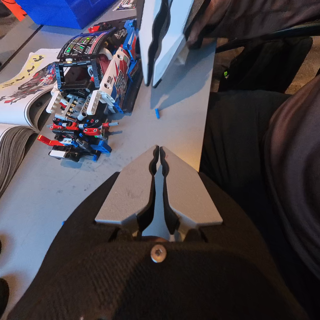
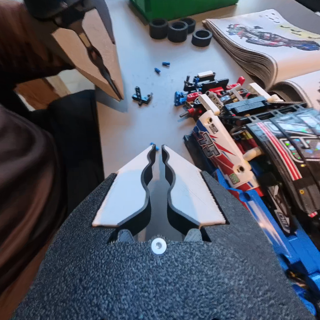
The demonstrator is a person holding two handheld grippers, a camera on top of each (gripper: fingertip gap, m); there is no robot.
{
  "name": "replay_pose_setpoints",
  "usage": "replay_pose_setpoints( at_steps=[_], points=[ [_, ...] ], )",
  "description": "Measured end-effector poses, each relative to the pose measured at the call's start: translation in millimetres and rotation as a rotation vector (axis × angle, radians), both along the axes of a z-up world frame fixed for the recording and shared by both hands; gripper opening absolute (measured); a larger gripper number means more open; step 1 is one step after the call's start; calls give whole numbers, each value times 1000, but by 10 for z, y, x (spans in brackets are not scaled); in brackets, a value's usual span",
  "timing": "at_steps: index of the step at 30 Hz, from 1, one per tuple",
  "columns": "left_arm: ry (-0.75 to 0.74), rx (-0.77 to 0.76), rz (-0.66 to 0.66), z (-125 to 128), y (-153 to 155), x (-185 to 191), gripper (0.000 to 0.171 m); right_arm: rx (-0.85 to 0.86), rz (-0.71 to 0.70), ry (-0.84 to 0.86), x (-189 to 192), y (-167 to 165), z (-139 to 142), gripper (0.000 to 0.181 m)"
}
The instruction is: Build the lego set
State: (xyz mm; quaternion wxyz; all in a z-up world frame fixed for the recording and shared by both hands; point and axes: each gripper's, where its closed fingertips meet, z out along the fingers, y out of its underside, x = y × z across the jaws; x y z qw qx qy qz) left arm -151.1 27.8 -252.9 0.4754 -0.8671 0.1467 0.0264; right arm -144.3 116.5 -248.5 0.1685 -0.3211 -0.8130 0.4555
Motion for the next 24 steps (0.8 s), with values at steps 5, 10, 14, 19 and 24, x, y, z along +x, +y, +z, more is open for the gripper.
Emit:
replay_pose_setpoints(
  at_steps=[5,10,14,19,24],
  points=[
    [-48,20,13,44,-34,-30,0,-24,46,-38,14,-94,-31,16],
    [-52,-7,17,2,-41,-44,7,79,81,-40,-159,-197,-177,20],
    [-14,-54,31,-84,-93,-75,10,61,86,-38,-241,-237,-149,21],
    [-85,-2,51,12,-105,-128,11,86,105,-38,-263,-314,-179,22],
    [-197,81,111,150,-122,-267,17,35,99,-21,-94,-202,-102,22]
  ],
)
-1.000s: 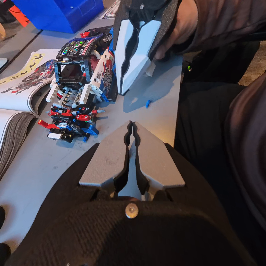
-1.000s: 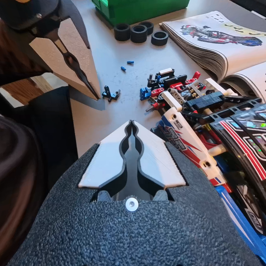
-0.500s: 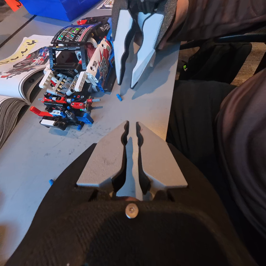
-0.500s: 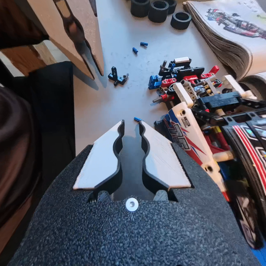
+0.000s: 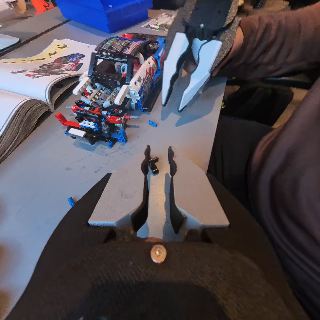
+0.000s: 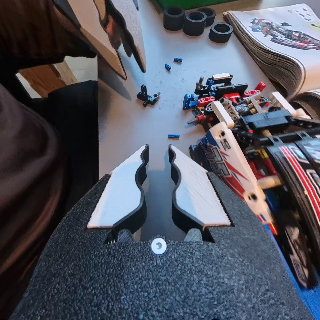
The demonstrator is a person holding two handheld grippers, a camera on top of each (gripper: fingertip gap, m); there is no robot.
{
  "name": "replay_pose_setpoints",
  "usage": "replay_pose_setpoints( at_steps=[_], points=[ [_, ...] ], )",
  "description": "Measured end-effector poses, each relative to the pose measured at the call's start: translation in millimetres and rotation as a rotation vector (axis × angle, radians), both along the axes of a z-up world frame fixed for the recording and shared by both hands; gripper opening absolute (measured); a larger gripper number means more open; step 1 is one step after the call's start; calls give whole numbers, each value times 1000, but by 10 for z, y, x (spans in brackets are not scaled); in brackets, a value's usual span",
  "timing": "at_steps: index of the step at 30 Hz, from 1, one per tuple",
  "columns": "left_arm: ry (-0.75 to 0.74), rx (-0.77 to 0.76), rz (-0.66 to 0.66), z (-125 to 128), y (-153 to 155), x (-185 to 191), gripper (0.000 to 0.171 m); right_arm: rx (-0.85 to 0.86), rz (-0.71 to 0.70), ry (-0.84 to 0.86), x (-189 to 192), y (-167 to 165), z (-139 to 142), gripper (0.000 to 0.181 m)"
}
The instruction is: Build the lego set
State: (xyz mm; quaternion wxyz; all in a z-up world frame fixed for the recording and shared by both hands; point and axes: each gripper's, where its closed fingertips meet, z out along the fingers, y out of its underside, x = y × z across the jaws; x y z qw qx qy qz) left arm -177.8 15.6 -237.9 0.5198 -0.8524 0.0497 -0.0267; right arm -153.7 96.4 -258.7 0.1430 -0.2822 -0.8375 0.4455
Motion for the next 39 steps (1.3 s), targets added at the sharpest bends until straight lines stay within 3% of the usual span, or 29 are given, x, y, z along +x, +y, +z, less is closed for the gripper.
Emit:
replay_pose_setpoints(
  at_steps=[8,16,20,29,39],
  points=[
    [-91,-18,51,-19,12,-112,23,-249,28,47,117,267,349,19],
    [-174,-45,179,-69,29,-330,15,-434,43,145,161,408,648,16],
    [-225,-85,140,-124,74,-277,17,-547,26,189,186,536,802,16],
    [-210,-61,118,-86,105,-236,15,-510,22,232,215,512,797,14],
    [-128,52,121,81,62,-221,17,-440,50,155,169,376,661,14]
  ],
)
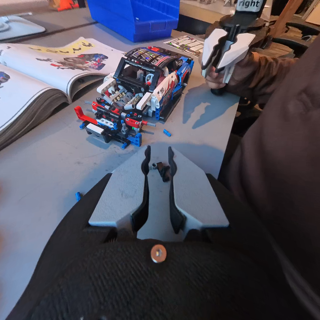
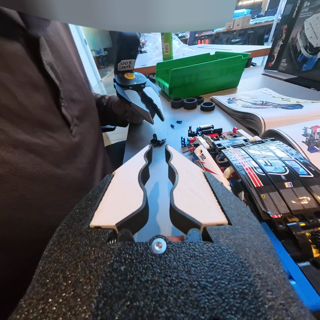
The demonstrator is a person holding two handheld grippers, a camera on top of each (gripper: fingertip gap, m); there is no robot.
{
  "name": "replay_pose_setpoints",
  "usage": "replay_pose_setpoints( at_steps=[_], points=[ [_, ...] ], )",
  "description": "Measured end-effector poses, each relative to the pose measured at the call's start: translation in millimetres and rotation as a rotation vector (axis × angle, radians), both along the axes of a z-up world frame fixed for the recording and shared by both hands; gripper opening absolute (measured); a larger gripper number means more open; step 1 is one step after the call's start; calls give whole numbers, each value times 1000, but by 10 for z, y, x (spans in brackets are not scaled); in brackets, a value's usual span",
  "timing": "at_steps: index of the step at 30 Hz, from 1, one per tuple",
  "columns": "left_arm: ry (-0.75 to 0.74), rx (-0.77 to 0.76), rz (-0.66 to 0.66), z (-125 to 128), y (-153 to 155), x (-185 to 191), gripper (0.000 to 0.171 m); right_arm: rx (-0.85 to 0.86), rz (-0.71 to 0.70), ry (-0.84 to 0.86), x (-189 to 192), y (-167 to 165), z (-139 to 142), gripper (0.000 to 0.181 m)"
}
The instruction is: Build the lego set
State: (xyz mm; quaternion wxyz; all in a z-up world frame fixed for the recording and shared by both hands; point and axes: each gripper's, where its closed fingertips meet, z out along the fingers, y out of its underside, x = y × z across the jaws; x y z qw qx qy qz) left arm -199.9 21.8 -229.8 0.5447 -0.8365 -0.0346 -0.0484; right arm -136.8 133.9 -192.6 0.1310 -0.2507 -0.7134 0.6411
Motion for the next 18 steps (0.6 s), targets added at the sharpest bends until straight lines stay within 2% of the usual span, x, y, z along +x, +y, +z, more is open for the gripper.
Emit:
replay_pose_setpoints(
  at_steps=[10,18],
  points=[
    [26,32,-4,49,-17,17,20,135,55,-36,-13,-181,-190,14],
    [22,6,-19,9,-2,38,22,141,34,-15,-22,-170,-180,14]
  ],
)
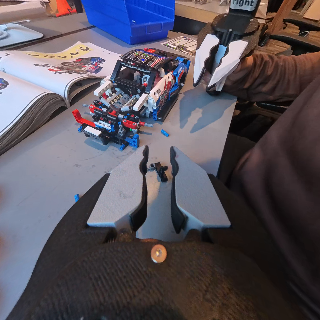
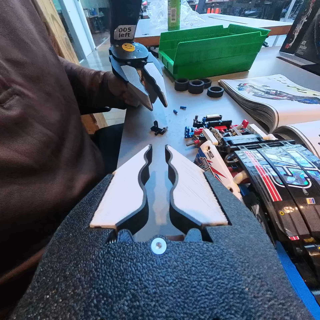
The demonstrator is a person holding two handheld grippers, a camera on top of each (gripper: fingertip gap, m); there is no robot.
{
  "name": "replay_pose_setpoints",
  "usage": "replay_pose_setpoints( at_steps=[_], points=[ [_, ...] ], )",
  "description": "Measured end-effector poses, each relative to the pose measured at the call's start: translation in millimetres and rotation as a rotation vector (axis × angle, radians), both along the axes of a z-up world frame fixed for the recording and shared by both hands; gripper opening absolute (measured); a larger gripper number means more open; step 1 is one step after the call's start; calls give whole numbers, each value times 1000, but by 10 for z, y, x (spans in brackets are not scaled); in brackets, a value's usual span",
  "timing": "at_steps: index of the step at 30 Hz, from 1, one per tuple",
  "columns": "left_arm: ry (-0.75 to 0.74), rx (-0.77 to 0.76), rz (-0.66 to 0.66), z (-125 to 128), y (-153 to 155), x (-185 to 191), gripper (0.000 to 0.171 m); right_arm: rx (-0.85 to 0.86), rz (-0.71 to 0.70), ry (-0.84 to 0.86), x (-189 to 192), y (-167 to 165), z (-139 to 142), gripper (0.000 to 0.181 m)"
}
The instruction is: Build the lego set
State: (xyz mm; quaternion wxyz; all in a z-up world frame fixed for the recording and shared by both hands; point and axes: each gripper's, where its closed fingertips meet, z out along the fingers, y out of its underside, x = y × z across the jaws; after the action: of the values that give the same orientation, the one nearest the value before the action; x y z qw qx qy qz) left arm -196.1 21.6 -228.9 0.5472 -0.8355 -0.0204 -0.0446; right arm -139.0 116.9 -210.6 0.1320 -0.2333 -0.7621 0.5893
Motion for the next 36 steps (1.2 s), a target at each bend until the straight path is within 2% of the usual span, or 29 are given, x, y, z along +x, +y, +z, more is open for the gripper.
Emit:
replay_pose_setpoints(
  at_steps=[9,16,22,27,36],
  points=[
    [28,-30,-6,-42,18,20,22,118,5,15,19,-80,-141,14],
    [38,-37,41,-50,-22,-34,27,219,-5,10,4,-121,-279,14],
    [64,-156,93,-224,-184,-31,29,290,-37,-2,-11,-140,-379,14],
    [161,-317,59,-486,-200,81,28,333,-63,-43,-95,-152,-463,14],
    [90,-328,34,-520,-137,167,18,363,-89,-134,-304,-239,-572,14]
  ],
)
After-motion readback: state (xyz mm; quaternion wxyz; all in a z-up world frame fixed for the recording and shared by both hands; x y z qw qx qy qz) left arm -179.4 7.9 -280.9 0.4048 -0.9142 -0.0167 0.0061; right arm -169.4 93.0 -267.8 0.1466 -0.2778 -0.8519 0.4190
